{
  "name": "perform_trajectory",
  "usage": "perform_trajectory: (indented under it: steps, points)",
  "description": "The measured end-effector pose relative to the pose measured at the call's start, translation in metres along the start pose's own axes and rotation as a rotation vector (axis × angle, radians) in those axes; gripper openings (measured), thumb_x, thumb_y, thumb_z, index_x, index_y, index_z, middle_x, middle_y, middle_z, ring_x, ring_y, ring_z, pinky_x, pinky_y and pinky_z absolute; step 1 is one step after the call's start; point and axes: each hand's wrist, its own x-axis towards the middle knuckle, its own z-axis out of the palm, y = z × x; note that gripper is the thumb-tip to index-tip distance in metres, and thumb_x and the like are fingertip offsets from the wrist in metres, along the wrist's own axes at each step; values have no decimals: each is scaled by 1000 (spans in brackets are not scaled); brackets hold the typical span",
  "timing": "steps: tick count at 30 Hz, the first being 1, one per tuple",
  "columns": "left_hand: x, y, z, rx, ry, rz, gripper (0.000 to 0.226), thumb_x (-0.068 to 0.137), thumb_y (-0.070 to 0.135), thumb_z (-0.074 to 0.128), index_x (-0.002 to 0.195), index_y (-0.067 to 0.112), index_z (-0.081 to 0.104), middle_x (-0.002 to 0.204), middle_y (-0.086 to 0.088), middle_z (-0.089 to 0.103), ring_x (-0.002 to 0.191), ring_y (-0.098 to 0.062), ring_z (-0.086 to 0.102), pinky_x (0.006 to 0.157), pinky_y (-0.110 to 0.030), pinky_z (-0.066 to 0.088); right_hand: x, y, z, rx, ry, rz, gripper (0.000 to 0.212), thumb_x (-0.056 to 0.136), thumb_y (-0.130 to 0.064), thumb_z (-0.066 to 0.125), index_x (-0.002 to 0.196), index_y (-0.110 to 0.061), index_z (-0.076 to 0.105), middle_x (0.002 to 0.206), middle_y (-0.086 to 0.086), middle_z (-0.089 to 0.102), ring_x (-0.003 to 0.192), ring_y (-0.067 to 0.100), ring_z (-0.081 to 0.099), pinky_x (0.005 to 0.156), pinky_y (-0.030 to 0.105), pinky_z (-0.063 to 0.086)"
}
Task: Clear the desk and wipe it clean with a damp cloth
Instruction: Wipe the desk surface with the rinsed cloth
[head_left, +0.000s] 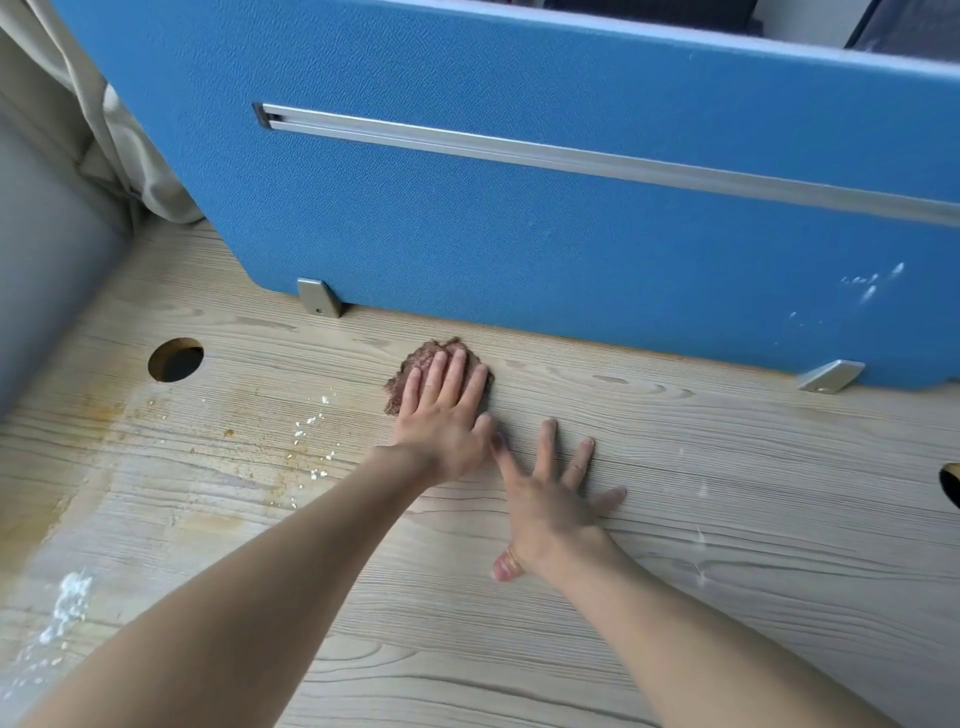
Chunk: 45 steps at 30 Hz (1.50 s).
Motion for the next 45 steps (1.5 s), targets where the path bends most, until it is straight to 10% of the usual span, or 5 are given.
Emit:
perform_trajectory:
  steps: [45]
  points:
    - [-10, -30, -5, -56, 9, -86, 57, 104, 41, 13, 158, 36, -6, 165, 7, -17, 151, -12, -17, 122, -37, -10, -8, -14, 3, -84, 35, -91, 136, 70, -52, 86, 153, -38, -21, 157, 16, -38, 143, 53, -27, 101, 86, 12]
